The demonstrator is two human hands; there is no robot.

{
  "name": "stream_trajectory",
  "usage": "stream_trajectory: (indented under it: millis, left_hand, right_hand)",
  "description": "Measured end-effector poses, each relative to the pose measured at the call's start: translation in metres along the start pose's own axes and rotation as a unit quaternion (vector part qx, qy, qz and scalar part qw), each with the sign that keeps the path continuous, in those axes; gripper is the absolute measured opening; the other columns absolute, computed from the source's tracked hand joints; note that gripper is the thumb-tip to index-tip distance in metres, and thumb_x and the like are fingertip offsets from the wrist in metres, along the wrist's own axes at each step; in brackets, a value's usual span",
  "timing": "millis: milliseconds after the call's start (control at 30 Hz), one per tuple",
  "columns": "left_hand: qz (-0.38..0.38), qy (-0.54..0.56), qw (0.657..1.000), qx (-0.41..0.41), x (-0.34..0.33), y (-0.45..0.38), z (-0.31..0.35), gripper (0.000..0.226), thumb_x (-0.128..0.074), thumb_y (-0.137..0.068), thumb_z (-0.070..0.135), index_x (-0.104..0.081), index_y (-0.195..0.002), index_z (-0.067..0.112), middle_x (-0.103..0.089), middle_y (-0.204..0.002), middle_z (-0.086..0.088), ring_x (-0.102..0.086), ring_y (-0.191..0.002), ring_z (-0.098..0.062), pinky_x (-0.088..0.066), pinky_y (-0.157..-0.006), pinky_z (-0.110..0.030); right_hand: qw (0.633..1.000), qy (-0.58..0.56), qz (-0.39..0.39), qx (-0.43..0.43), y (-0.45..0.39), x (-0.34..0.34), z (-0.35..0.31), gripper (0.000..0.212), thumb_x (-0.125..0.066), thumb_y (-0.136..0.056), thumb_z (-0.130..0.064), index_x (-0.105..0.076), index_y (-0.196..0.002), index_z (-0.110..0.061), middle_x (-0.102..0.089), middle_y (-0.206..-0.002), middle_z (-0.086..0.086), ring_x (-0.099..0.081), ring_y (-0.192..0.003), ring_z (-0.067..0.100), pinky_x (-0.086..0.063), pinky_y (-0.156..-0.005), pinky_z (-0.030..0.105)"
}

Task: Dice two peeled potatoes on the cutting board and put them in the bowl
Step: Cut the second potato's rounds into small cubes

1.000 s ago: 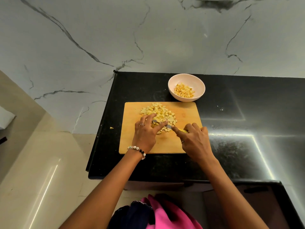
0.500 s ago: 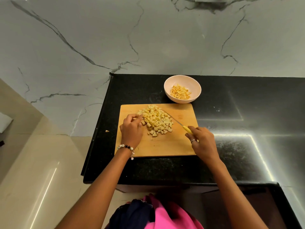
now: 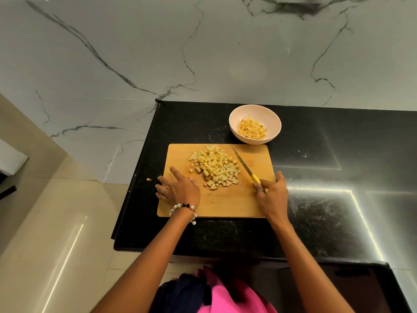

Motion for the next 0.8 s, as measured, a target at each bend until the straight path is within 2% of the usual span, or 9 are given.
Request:
stream_trajectory:
  millis: [133,233,300,400,467,567,667,800]
  left_hand:
    - [0.021,0.005,1.000,0.018,0.007,-0.004,0.001,0.073,-0.043,-0.095,0.042,-0.002,-0.151,0.019,-0.018,-0.147,-0.027,-0.020,-0.133,-0.043,-0.020,-0.108,-0.052]
    - [0.007,0.050,0.997,0.059,0.020,-0.016,-0.002,0.075,-0.046,-0.093,0.046,-0.007,-0.151,0.018,-0.020,-0.145,-0.028,-0.017,-0.134,-0.043,-0.024,-0.105,-0.050]
    - [-0.016,0.076,0.993,0.090,0.023,-0.024,-0.006,0.076,-0.046,-0.090,0.053,-0.016,-0.149,0.016,-0.020,-0.146,-0.028,-0.016,-0.136,-0.042,-0.024,-0.106,-0.050]
    - [-0.033,0.102,0.987,0.122,0.024,-0.031,-0.016,0.072,-0.045,-0.087,0.062,-0.038,-0.137,0.010,-0.029,-0.142,-0.025,-0.026,-0.131,-0.040,-0.029,-0.103,-0.050]
    - [-0.029,0.128,0.985,0.112,0.029,-0.035,-0.018,0.067,-0.041,-0.090,0.059,-0.046,-0.130,0.006,-0.038,-0.136,-0.023,-0.036,-0.124,-0.039,-0.037,-0.094,-0.046]
    - [-0.004,0.142,0.987,0.080,0.041,-0.037,-0.013,0.057,-0.034,-0.098,0.048,-0.049,-0.127,0.002,-0.052,-0.128,-0.020,-0.051,-0.114,-0.037,-0.040,-0.081,-0.042]
    - [0.034,0.126,0.990,0.056,0.051,-0.030,-0.008,0.050,-0.032,-0.101,0.042,-0.052,-0.120,0.000,-0.057,-0.122,-0.020,-0.054,-0.111,-0.038,-0.043,-0.082,-0.043]
    - [0.063,0.150,0.986,0.043,0.058,-0.019,-0.004,0.046,-0.033,-0.101,0.039,-0.055,-0.113,0.001,-0.060,-0.115,-0.018,-0.057,-0.106,-0.036,-0.037,-0.073,-0.038]
  right_hand:
    - [1.000,0.010,-0.005,0.007,-0.003,0.000,0.000,0.023,-0.060,-0.092,-0.021,-0.072,-0.099,-0.004,-0.034,-0.144,0.028,-0.035,-0.129,0.042,-0.031,-0.106,0.050]
    - [1.000,0.009,-0.003,0.018,-0.007,0.003,-0.001,0.023,-0.061,-0.091,-0.022,-0.072,-0.105,-0.008,-0.041,-0.140,0.027,-0.037,-0.128,0.042,-0.033,-0.104,0.050]
    - [1.000,0.000,-0.003,0.022,-0.010,0.005,-0.001,0.022,-0.062,-0.091,-0.023,-0.072,-0.107,-0.012,-0.044,-0.140,0.025,-0.038,-0.129,0.040,-0.034,-0.104,0.053]
    - [1.000,-0.010,-0.001,0.025,-0.011,0.009,0.002,0.022,-0.063,-0.090,-0.026,-0.073,-0.106,-0.015,-0.046,-0.140,0.020,-0.040,-0.127,0.038,-0.035,-0.102,0.057]
    - [0.999,-0.017,0.001,0.028,-0.010,0.013,0.006,0.022,-0.062,-0.090,-0.026,-0.073,-0.106,-0.014,-0.048,-0.138,0.016,-0.043,-0.125,0.035,-0.036,-0.100,0.057]
    - [0.999,-0.028,-0.006,0.039,-0.010,0.018,0.012,0.021,-0.062,-0.091,-0.024,-0.073,-0.104,-0.013,-0.050,-0.135,0.012,-0.045,-0.122,0.031,-0.039,-0.098,0.055]
    - [0.998,-0.021,-0.007,0.050,-0.010,0.020,0.015,0.022,-0.062,-0.091,-0.024,-0.072,-0.107,-0.012,-0.053,-0.132,0.010,-0.048,-0.118,0.029,-0.043,-0.095,0.052]
    - [0.998,-0.035,0.004,0.056,-0.004,0.029,0.023,0.021,-0.063,-0.090,-0.021,-0.073,-0.105,-0.011,-0.056,-0.127,0.008,-0.052,-0.113,0.026,-0.045,-0.091,0.053]
Point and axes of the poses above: each hand's wrist, its own y-axis away from the middle knuckle, its own x-axis out of the back of the hand, z = x × y, the point moved 8 cm from there along -y, towards the middle knuckle
